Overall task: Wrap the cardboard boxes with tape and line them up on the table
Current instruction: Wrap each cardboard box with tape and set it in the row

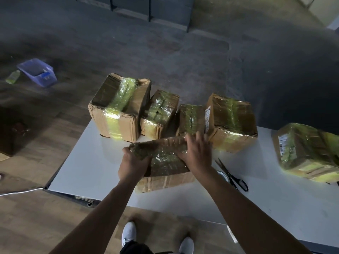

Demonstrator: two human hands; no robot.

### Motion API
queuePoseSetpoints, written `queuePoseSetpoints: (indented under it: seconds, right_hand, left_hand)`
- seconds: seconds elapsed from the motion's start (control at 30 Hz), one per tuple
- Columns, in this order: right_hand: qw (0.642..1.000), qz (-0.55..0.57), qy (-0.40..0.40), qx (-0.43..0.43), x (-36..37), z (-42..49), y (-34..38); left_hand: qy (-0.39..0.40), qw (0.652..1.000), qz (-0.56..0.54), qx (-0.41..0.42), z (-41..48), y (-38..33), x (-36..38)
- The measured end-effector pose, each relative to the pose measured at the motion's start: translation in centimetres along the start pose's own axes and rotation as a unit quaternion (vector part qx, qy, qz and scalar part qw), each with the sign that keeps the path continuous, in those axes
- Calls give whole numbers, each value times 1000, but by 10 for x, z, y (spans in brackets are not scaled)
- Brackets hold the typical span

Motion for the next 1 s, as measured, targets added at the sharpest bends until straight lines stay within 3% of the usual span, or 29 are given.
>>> queuePoseSetpoints:
  seconds: [0.1, 0.17, 0.2, 0.3, 0.4, 0.47, 0.53, 0.6, 0.67, 0.73, 0.77, 0.9, 1.0]
  right_hand:
    - [991, 29, 83, 97, 2, 8, -12]
    - [952, 135, 202, 186, 8, 6, -17]
    - [940, 152, 232, 197, 11, 3, -18]
    - [952, 127, 221, 170, 8, 2, -16]
    - [935, 122, 290, 167, -2, 8, -19]
    - [947, 84, 271, 149, -16, 13, -22]
    - [977, -15, 180, 116, -31, 18, -23]
    - [984, -83, 146, 60, -41, 27, -23]
    - [975, -25, 220, -21, -51, 37, -27]
    - [939, 75, 329, -62, -57, 41, -34]
    - [929, 101, 347, -76, -61, 41, -37]
    - [932, 204, 291, -79, -74, 39, -47]
    - [935, 267, 233, -24, -85, 38, -59]
  left_hand:
    - [-15, 1000, -10, -9, 1, 3, 1]
    - [-28, 999, -6, -13, 0, 4, 1]
    - [-35, 999, -6, -14, -1, 4, 1]
    - [-59, 998, -16, -22, -5, 2, 1]
    - [-58, 998, -5, 5, -11, -3, -5]
    - [-56, 997, -4, 48, -14, -12, -13]
    - [-57, 993, 15, 102, -16, -26, -24]
    - [-56, 984, 49, 159, -15, -43, -38]
    - [-47, 975, 74, 203, -10, -59, -52]
    - [-33, 966, 77, 245, -4, -76, -66]
    - [-26, 959, 76, 270, 0, -86, -72]
    - [-31, 925, 91, 368, 16, -125, -90]
    - [-67, 900, 38, 429, 17, -144, -97]
Point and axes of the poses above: each hand's wrist, its own z-axis towards the middle knuckle, its own x-axis out of the palm, y = z × x, the point moved 2 cm from there along z, towards the middle knuckle, and after that the axes turned 13 degrees about x, right-handed, at the moved point
